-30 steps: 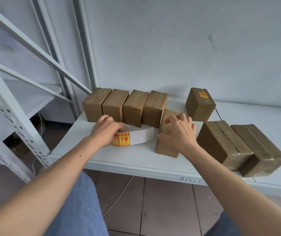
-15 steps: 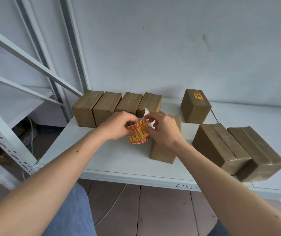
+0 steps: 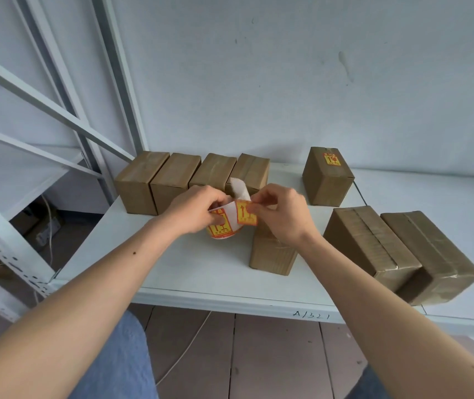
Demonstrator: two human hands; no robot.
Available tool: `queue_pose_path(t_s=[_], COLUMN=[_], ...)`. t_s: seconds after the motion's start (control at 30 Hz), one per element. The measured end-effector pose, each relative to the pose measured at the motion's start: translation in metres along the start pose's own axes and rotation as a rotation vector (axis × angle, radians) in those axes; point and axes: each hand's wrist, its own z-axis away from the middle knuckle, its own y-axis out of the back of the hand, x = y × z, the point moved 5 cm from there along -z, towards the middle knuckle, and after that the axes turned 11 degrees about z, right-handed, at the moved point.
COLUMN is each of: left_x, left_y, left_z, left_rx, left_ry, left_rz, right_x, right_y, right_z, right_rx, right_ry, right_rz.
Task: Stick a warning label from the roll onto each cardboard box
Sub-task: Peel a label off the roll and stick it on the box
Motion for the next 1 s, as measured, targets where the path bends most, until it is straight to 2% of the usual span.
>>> queue_pose_path(t_s=[0.13,0.23,0.37,0.53,0.7,0.87,1.0], left_x=[-0.015,-0.024,-0.025,0.003,0.032,0.027,0.021], left_y=[-0.005,-0.02,-0.028,-0.007,-0.015,-0.049,-0.061], left_z=[0.006,0.011,0.01,0.002,-0.011,-0.022,-0.02], left_rx=[0.078,0.067,0.013,0.016,0.019,-0.051,-0.073], left_ry=[0.121,0.163,0.192,0.138,0.066,0.161,0.238], left_rz=[-0.247,-0.394,-0.443,-0.333,0.038,0.209,0.493], right_x=[0.028,0.05,0.069,0.073,0.072,0.076,0.076], right_y=[0.016,0.027,0.036,0.037,0.031,0.029,0.025], right_z=[-0.006,-0.009,-0.01,-0.014,-0.019,-0.02,-0.021], right_rx=[0.079,0.074,0.034,-0.051,-0.119,-0.107,-0.117], right_ry=[-0.232,-0.349,-0.451,-0.457,-0.412,-0.403,-0.395], right_rz=[-0.213,-0.308,-0.364,-0.31,-0.257,-0.183,-0.132])
